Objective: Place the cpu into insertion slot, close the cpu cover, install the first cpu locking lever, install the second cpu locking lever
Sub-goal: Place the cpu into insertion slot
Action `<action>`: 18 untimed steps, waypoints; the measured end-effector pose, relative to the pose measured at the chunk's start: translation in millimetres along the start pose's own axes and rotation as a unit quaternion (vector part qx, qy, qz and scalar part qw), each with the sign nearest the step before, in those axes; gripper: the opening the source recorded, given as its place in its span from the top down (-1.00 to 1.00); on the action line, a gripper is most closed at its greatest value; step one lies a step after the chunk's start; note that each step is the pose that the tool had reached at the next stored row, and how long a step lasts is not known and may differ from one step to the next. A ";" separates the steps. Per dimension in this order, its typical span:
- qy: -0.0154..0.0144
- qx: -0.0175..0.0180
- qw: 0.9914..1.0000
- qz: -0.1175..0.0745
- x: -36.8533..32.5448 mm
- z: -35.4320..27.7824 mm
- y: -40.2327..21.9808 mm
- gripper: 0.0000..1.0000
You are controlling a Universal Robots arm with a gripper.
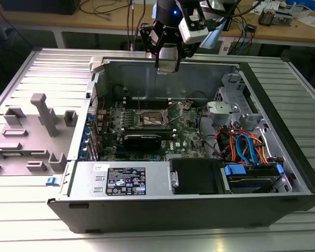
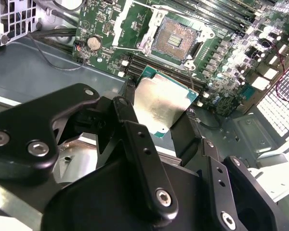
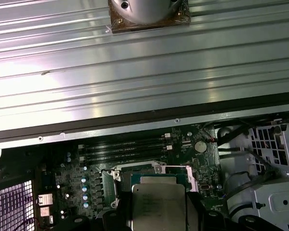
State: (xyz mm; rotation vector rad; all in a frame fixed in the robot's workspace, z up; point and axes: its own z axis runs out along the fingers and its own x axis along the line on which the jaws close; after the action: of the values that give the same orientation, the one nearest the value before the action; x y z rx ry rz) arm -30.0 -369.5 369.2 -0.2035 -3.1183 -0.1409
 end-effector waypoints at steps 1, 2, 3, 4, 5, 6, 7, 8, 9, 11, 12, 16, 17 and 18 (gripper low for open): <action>0.000 0.000 1.000 0.000 0.0 0.0 0.0 -0.08; 0.000 0.000 1.000 0.000 0.0 0.0 0.0 -0.08; 0.000 0.000 1.000 0.000 0.0 0.0 0.0 -0.08; 0.000 0.000 1.000 0.000 0.0 0.0 0.0 -0.08; 0.000 0.000 1.000 0.000 0.0 0.0 0.0 -0.08; 0.000 0.000 1.000 0.000 0.0 0.0 0.0 -0.08; 0.000 0.000 1.000 0.000 0.0 0.0 0.0 -0.08; 0.000 0.000 1.000 0.000 0.0 0.0 0.0 -0.08; 0.000 0.000 1.000 0.000 0.0 0.0 0.0 -0.08; 0.000 0.000 1.000 0.001 0.0 0.0 -0.1 -0.08; 0.000 0.000 1.000 0.003 0.0 0.0 -0.1 -0.08; -0.002 0.000 1.000 0.024 0.0 0.4 -0.2 -0.08; -0.003 -0.001 0.999 0.033 -0.1 0.7 -0.2 -0.08; -0.003 -0.001 0.999 0.035 0.0 0.9 -0.5 -0.08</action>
State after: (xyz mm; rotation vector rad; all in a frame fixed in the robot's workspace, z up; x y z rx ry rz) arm -30.1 -370.0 368.3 -0.3137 -3.1123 -0.1423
